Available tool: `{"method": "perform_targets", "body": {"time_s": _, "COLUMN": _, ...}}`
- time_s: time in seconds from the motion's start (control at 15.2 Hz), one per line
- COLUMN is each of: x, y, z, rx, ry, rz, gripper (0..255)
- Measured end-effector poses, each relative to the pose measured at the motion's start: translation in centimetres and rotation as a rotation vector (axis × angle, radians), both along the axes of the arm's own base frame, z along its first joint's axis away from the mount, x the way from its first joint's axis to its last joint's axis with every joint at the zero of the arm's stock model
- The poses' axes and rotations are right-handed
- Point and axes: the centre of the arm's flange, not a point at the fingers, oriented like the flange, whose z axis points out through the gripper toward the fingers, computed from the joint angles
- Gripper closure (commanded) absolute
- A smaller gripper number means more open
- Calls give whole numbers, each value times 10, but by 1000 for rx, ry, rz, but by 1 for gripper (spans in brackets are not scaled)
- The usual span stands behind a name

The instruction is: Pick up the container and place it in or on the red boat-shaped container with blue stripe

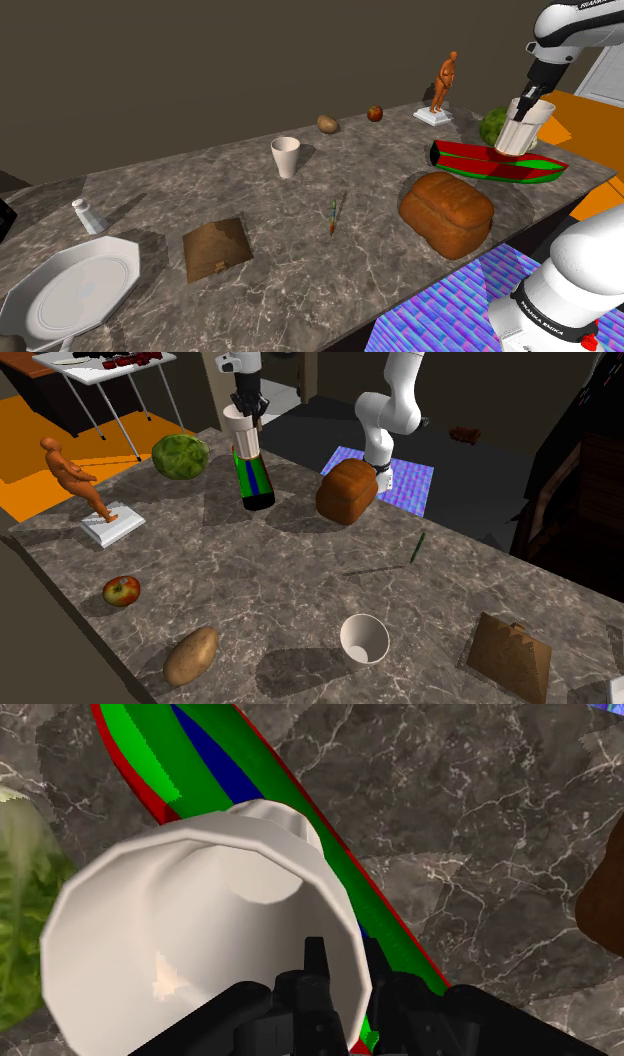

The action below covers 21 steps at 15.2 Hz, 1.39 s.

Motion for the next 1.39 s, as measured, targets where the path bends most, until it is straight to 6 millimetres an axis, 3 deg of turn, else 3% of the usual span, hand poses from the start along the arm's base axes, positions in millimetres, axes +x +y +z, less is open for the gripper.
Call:
{"method": "perform_targets", "body": {"time_s": 0.26, "x": 0, "y": 1, "z": -20, "rx": 0, "ry": 0, "rz": 0, "gripper": 255}}
{"method": "perform_targets", "body": {"time_s": 0.66, "x": 1, "y": 1, "z": -24, "rx": 0, "ry": 0, "rz": 0, "gripper": 255}}
{"method": "perform_targets", "body": {"time_s": 0.73, "x": 1, "y": 1, "z": -24, "rx": 0, "ry": 0, "rz": 0, "gripper": 0}}
{"method": "perform_targets", "body": {"time_s": 1.12, "x": 1, "y": 1, "z": -24, "rx": -1, "ry": -1, "rz": 0, "gripper": 0}}
{"method": "perform_targets", "body": {"time_s": 1.39, "x": -1, "y": 2, "z": 15, "rx": -2, "ry": -2, "rz": 0, "gripper": 0}}
